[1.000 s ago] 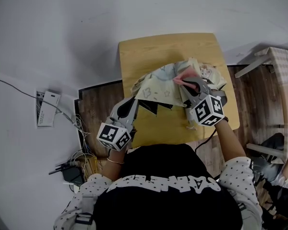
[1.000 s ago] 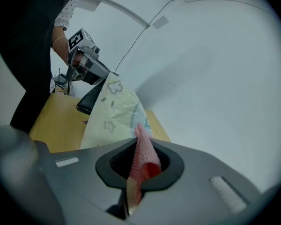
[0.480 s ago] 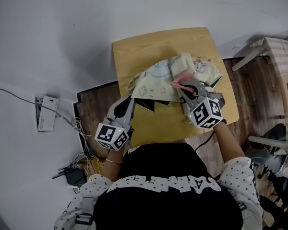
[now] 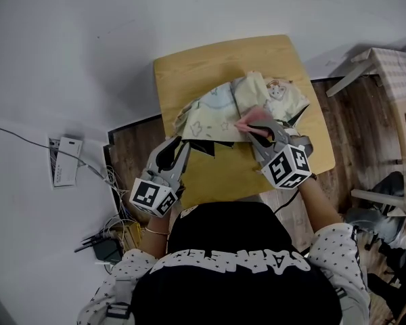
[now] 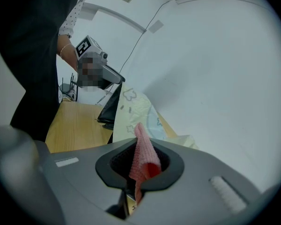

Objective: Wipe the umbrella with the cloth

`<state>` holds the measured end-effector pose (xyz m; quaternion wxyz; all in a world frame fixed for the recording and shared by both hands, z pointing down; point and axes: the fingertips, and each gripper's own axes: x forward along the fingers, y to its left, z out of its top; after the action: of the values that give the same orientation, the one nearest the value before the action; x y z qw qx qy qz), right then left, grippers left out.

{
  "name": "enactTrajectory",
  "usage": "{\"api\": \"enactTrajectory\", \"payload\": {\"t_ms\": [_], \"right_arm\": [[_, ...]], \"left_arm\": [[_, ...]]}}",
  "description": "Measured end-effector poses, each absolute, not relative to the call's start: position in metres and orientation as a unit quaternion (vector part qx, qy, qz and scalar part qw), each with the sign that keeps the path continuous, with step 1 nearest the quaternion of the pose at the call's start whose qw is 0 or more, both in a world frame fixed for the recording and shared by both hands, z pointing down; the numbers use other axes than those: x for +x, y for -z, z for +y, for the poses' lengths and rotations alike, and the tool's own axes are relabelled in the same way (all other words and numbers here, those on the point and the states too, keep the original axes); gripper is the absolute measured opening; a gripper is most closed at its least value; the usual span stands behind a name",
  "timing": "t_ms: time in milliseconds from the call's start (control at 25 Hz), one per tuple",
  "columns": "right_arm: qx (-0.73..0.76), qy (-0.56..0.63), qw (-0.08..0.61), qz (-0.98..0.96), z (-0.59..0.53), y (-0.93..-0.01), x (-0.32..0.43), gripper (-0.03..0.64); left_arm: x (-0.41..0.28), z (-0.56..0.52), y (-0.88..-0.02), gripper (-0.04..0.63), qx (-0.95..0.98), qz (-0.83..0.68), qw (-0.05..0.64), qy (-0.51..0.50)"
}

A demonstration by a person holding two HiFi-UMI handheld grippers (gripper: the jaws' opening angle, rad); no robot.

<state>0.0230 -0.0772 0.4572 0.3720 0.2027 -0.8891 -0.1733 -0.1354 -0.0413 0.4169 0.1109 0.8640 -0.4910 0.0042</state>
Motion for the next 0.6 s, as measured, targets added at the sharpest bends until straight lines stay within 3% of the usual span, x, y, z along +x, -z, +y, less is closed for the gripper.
{"api": "enactTrajectory", "payload": {"t_ms": [360, 480, 600], "right_arm": [[0.255, 0.171, 0.219, -0.926, -0.086, -0.374, 0.034, 0.034], [0.299, 0.129, 0.147, -0.934, -0.096, -0.344, 0.053, 0.034], [0.333, 0.076, 0.123, -0.932, -0.106, -0.334, 0.081, 0.034]], "left_arm": [[-0.111, -0.037, -0.384, 0.103, 0.860, -0.507, 0.047, -0.027], [-0.088, -0.044, -0.384, 0.112, 0.865, -0.499, 0.039, -0.036], [-0.057, -0.054, -0.385, 0.113, 0.871, -0.489, 0.029, -0.043]]}}
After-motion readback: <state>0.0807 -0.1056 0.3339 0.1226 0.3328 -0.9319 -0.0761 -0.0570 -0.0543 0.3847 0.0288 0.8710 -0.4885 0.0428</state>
